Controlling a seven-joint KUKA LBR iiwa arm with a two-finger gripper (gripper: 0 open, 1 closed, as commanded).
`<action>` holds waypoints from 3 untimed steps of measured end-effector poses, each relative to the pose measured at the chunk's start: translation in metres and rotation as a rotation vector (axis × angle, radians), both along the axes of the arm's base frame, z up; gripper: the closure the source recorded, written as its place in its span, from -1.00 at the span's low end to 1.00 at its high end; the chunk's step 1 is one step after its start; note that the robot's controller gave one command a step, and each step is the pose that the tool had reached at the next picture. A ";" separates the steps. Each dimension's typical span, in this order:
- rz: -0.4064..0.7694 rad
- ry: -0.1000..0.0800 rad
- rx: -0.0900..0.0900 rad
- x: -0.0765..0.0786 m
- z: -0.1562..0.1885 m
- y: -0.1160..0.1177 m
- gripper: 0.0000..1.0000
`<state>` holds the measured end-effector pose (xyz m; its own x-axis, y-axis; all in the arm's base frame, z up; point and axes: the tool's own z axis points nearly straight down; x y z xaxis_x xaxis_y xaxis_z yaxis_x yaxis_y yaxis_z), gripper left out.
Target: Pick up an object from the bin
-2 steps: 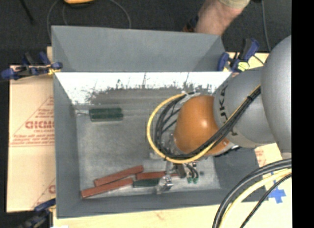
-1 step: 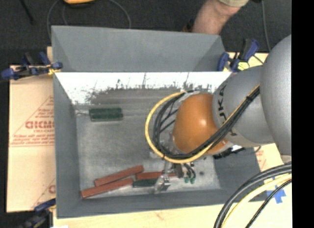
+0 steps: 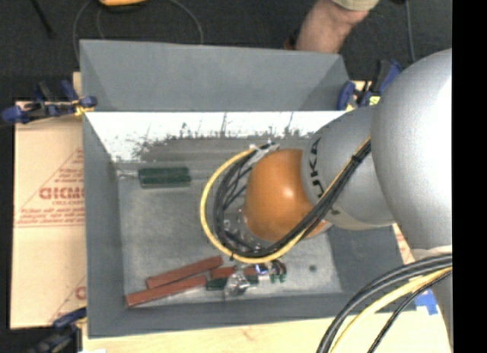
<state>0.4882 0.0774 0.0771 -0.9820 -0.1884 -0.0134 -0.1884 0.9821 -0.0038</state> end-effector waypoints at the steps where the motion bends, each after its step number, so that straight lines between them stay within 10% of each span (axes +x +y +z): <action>1: -0.070 -0.001 -0.003 -0.002 0.002 0.014 1.00; 3: -0.070 0.001 -0.003 -0.003 0.004 0.014 1.00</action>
Offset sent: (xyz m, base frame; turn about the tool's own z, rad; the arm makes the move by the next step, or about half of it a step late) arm 0.0000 0.0000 0.0000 0.0000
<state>0.4850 0.0914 0.0812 -0.9928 -0.1195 -0.0116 -0.1194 0.9928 -0.0064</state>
